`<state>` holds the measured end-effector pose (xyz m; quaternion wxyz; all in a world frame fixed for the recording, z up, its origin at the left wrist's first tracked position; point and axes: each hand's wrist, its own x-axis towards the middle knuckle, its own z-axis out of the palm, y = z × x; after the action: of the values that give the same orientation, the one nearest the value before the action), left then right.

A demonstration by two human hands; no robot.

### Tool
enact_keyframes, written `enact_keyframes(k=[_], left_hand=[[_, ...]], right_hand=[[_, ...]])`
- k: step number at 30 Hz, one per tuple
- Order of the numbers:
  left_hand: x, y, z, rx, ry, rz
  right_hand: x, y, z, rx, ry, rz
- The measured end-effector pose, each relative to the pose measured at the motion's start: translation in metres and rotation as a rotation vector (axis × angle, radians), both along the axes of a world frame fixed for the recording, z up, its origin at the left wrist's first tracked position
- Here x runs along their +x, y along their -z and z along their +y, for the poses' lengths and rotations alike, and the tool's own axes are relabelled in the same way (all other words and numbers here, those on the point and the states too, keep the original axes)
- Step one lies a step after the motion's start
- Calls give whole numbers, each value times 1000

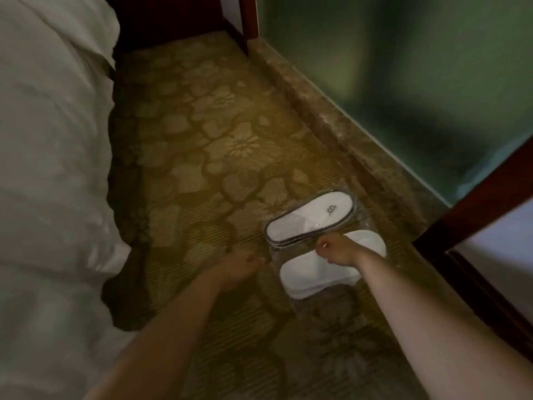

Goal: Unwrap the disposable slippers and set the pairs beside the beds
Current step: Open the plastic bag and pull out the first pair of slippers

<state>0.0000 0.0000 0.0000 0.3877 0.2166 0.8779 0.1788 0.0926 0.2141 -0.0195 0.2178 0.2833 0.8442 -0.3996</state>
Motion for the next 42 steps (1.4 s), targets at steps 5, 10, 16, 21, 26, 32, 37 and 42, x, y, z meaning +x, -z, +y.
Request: enact_keyframes(k=[5, 10, 16, 21, 26, 32, 37, 42], left_hand=[[-11, 58, 21, -8, -37, 21], [-8, 90, 41, 56, -136, -3], [-3, 122, 55, 214, -578, -196], [-16, 128, 73, 272, -780, -207], [-32, 128, 91, 323, -919, -399], [-29, 115, 105, 437, -975, -558], [-26, 100, 107, 522, -954, -503], [-35, 78, 92, 569, -940, -451]], right_hand=[[-6, 46, 2, 100, -72, 26], [0, 90, 5, 155, -96, 71], [2, 113, 8, 295, -293, 21], [2, 116, 12, 260, -322, 0], [4, 114, 14, 200, -299, -3], [7, 110, 11, 190, -336, -43], [7, 103, 12, 156, -359, -112], [7, 78, 13, 64, -174, -3]])
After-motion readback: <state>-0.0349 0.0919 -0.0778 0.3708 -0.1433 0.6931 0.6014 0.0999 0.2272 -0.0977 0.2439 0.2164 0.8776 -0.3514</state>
